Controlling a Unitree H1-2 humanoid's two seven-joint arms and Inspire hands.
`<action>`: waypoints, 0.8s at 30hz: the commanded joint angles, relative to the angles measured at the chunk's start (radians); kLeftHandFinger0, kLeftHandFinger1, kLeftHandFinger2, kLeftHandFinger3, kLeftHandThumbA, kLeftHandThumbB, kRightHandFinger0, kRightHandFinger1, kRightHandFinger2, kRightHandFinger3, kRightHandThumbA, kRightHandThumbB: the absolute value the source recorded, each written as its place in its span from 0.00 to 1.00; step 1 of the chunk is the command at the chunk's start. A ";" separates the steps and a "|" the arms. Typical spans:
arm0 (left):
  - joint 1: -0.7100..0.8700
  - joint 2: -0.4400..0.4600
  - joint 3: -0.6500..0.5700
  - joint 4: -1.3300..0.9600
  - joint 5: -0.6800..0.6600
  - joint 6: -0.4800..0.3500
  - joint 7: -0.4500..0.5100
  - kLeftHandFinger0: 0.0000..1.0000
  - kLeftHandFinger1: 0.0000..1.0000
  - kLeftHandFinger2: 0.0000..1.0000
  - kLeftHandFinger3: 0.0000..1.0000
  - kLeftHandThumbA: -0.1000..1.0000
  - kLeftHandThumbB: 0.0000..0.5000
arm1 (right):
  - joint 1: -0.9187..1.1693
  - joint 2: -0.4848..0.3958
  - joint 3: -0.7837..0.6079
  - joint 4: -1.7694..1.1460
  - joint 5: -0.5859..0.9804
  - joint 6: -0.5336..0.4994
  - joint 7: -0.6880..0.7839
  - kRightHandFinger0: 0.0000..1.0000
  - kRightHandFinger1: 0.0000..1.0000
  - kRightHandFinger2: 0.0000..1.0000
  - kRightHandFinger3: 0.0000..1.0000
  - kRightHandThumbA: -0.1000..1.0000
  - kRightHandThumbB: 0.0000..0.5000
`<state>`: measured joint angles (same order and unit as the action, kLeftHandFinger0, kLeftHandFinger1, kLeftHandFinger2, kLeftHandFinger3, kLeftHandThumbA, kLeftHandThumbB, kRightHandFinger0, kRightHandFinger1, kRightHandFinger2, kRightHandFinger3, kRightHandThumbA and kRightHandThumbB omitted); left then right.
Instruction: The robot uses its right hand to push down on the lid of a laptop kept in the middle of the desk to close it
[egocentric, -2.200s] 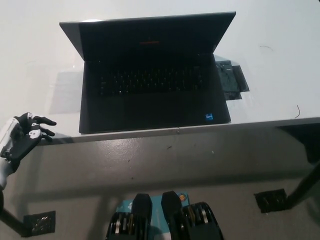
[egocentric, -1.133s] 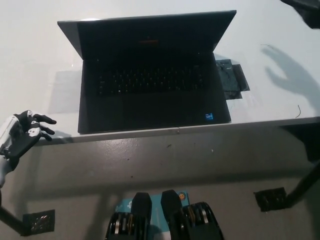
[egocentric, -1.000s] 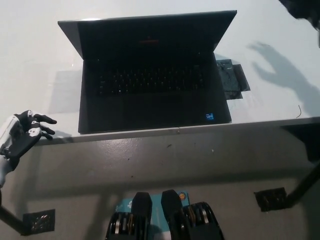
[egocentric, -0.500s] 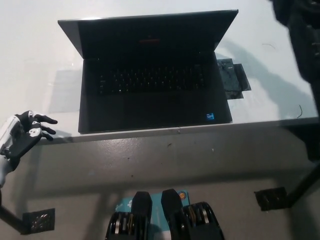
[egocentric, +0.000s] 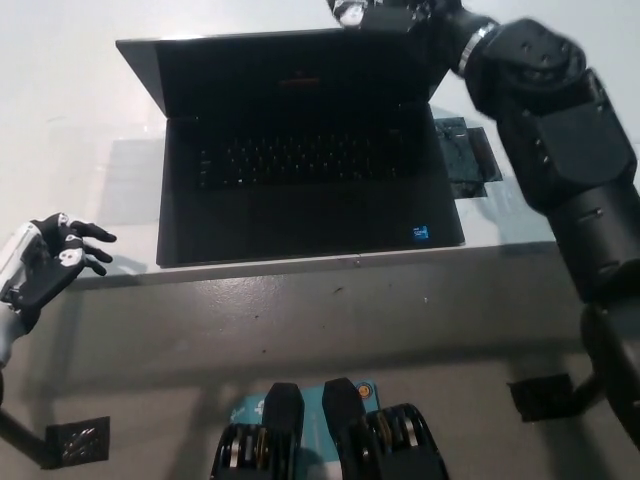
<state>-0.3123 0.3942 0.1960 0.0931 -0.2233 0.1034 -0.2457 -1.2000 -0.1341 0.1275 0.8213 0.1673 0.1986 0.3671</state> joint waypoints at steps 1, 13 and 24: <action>-0.026 0.038 0.008 -0.036 0.016 -0.015 0.006 0.44 0.46 0.53 0.56 0.00 0.23 | -0.016 -0.006 0.009 0.040 -0.050 -0.070 0.004 1.00 0.93 0.80 0.90 0.39 0.55; -0.040 0.038 0.010 -0.042 0.026 0.008 0.017 0.43 0.44 0.51 0.55 0.00 0.23 | 0.093 -0.051 0.014 0.003 -0.046 -0.038 0.040 1.00 0.92 0.85 1.00 0.34 0.54; -0.048 0.043 0.019 -0.044 0.015 0.011 0.008 0.42 0.43 0.51 0.55 0.00 0.21 | 0.267 -0.068 -0.063 -0.173 0.027 0.018 0.060 1.00 0.95 0.93 1.00 0.38 0.54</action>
<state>-0.3262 0.3962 0.2004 0.0794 -0.2122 0.1218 -0.2440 -1.0125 -0.1650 0.0841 0.6582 0.1789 0.1269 0.4027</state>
